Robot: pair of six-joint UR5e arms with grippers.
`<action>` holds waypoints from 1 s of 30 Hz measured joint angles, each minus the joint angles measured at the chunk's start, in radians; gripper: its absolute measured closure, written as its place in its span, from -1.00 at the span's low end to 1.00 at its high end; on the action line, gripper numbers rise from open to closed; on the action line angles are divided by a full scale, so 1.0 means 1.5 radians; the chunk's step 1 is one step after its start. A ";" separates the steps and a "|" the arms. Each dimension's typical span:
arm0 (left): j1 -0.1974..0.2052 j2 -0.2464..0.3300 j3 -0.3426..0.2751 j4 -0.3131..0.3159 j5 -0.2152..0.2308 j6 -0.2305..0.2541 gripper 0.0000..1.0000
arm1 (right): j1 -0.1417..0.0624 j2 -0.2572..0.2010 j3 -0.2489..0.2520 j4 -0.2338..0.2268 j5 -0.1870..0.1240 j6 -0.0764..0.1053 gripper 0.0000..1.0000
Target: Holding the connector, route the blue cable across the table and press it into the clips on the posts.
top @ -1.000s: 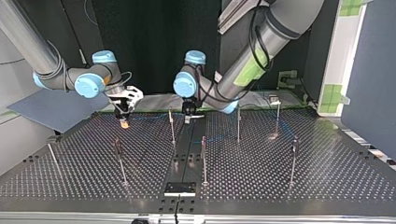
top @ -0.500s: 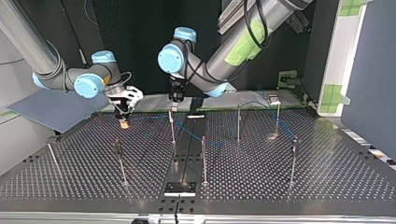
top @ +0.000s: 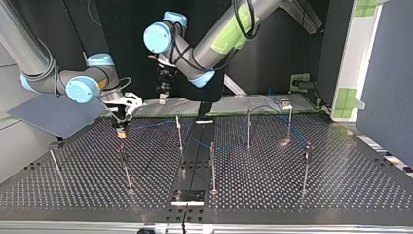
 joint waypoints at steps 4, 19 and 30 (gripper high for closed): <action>-0.008 -0.025 0.025 -0.018 0.000 -0.017 -1.00 | -0.001 0.000 0.002 0.001 -0.014 -0.002 1.00; 0.006 -0.094 0.120 -0.023 -0.006 -0.053 -1.00 | -0.015 -0.001 0.013 0.003 -0.050 -0.003 1.00; 0.007 -0.133 0.194 -0.019 -0.012 -0.067 -1.00 | -0.032 -0.001 0.027 0.003 -0.102 -0.016 1.00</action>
